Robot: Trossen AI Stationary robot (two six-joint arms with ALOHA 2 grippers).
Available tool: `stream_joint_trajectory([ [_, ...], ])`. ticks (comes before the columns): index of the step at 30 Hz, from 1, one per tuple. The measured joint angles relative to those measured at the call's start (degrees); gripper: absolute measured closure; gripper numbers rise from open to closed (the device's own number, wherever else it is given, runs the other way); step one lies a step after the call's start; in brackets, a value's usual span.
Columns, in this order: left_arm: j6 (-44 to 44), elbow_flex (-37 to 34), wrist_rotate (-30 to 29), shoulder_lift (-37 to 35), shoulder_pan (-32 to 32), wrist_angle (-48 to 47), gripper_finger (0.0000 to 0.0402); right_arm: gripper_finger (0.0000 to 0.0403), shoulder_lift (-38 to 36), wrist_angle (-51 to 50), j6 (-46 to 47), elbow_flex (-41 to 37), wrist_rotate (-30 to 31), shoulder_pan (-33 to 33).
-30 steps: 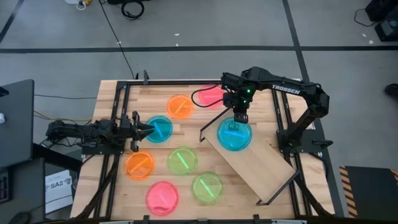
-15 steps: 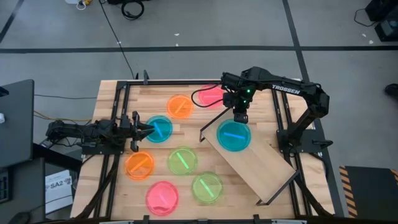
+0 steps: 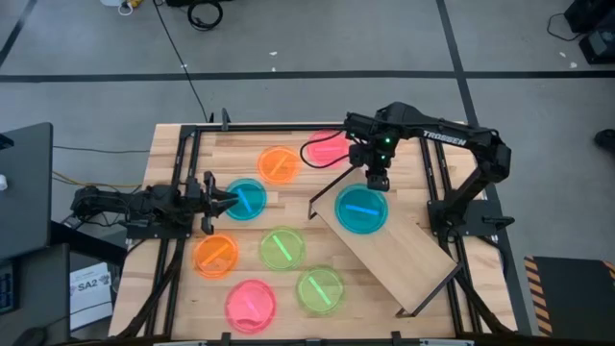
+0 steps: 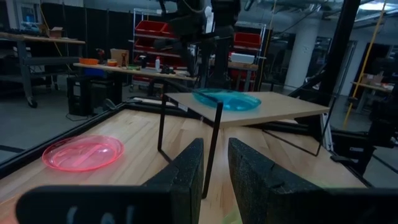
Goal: Place and stack plates onto a shelf
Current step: Put the top orange plate on the shelf
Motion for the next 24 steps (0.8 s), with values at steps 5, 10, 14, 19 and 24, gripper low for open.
stream_joint_trajectory([
  [5,0.01,0.0,0.0,0.0,-0.01,2.35,0.0322,0.0274,-3.77,1.85,-2.68,0.0,0.0,-0.38],
  [10,0.05,0.0,-0.01,-0.02,0.0,4.04,0.0322,0.0274,-9.51,8.99,-4.27,-1.91,0.0,-1.59],
  [14,-0.85,0.0,-2.45,0.0,0.0,4.33,0.0322,0.0274,-15.43,16.75,-4.28,-8.43,-0.04,-2.82],
  [19,-3.78,0.0,-10.43,0.0,0.0,7.23,0.0322,0.0274,-22.68,24.48,-1.67,-18.0,-0.02,-4.15],
  [24,-8.46,0.0,-15.64,0.9,0.0,10.58,0.0322,0.0275,-28.27,30.55,-1.04,-24.81,1.23,-5.63],
])
